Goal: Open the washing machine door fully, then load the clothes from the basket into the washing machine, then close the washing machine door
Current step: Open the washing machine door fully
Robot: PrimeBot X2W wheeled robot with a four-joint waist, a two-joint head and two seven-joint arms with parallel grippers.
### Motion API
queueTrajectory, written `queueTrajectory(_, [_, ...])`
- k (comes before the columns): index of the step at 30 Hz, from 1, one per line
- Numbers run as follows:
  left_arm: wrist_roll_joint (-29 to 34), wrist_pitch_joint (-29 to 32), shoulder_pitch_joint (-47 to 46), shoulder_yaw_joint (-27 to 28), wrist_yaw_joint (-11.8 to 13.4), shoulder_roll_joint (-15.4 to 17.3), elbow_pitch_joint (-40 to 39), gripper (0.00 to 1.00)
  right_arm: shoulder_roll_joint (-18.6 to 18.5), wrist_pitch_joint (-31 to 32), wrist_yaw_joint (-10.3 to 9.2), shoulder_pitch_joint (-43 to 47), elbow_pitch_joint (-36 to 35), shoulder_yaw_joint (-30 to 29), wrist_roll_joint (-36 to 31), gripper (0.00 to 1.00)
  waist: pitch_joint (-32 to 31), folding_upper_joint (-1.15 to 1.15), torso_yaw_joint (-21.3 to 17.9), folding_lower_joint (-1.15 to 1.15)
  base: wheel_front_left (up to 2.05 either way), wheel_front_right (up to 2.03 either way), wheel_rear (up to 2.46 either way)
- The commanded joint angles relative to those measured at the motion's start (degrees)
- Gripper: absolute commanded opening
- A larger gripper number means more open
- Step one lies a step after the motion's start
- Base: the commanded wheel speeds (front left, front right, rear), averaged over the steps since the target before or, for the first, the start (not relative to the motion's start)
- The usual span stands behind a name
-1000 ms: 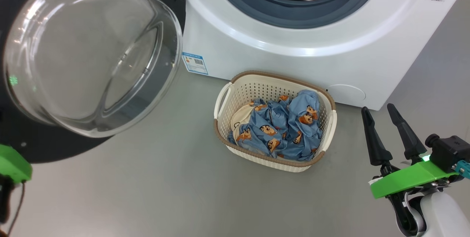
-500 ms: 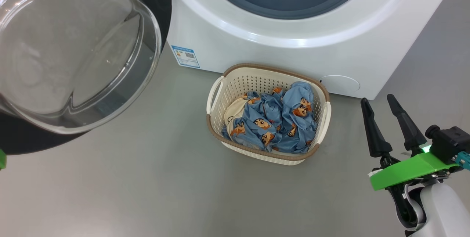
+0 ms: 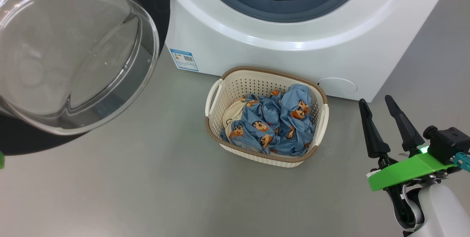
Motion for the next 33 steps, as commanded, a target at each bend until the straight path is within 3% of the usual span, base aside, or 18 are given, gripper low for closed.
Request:
queueTrajectory(1, [0.6,-0.8,-2.4,1.7,0.1,3.9,-0.3,0.0,0.0,-0.7,0.09,-0.4,-1.3,1.3,-0.3,1.0,-0.1,0.0,0.0,0.0,0.0,0.0,0.0])
queueTrajectory(13, [0.2,-5.0,0.5,0.6,-2.2,2.3,-1.3,0.0,0.5,-0.7,0.09,0.4,-1.2,0.8,-0.3,1.0,-2.0,0.0,0.5,0.0,0.0,0.0,0.0])
queueTrajectory(22, [-0.2,-5.8,7.5,1.8,-0.4,-0.7,-12.7,0.0,0.9,-0.7,0.09,1.6,-1.1,0.6,-0.2,1.0,-4.5,0.0,0.3,0.0,0.0,0.0,0.0])
queueTrajectory(23, [-0.5,-5.8,8.5,2.2,-0.1,-1.0,-14.2,0.17,0.9,-0.7,0.09,1.6,-1.1,0.7,-0.2,1.0,-4.7,0.0,0.0,0.0,0.0,0.0,0.0])
queueTrajectory(24, [-0.6,-5.9,9.6,2.6,0.4,-1.2,-15.8,0.45,1.0,-0.7,0.09,1.6,-1.1,0.8,-0.2,1.0,-4.9,0.0,-0.4,0.0,0.0,0.0,0.0])
queueTrajectory(25, [-0.6,-5.9,10.8,2.8,0.9,-1.4,-17.4,1.0,1.2,-0.7,0.09,1.6,-1.1,0.8,-0.2,1.0,-5.2,0.0,-0.8,0.0,0.0,0.0,0.0])
queueTrajectory(33, [-0.9,-5.9,19.5,4.1,4.7,-3.8,-30.1,1.0,1.4,-0.7,0.09,2.8,-0.9,1.3,-0.2,1.0,-7.2,0.0,-3.9,0.0,0.0,0.0,0.0])
